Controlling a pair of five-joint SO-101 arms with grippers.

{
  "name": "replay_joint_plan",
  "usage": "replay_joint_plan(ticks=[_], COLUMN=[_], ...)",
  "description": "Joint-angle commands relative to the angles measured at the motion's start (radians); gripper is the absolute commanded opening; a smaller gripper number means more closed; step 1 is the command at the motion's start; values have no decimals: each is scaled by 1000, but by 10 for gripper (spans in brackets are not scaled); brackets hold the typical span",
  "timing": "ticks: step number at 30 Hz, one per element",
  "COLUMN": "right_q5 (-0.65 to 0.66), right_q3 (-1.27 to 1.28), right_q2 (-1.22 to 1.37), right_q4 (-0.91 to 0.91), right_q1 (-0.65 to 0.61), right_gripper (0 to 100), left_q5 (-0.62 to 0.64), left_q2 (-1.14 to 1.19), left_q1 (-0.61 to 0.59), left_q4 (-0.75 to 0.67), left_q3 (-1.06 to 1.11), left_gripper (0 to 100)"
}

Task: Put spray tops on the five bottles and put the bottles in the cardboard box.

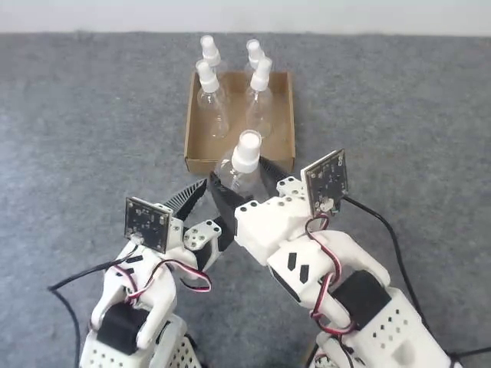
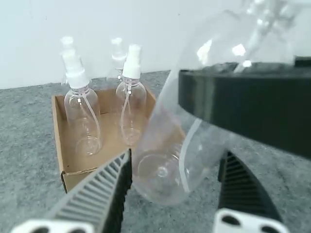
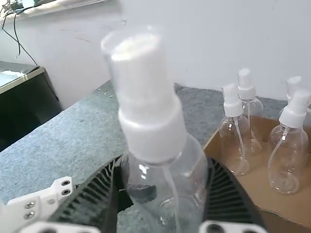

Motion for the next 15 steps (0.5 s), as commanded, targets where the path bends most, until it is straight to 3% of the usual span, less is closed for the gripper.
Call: replay_joint_plan(ticks=[1, 7, 15], right_q5=[44, 57, 58], right_q3=[-69, -69, -66], right_q2=[2, 12, 13], right_q4=[7, 5, 5], right_q1=[-19, 85, 171], right_gripper=[122, 122, 122], left_q5=[-6, -6, -14], left_q2=[-9, -9, -9], left_q1=[-9, -18, -186], left_q4=[-31, 44, -6], left_q3=[-15, -91, -114], left_gripper=[265, 265, 265])
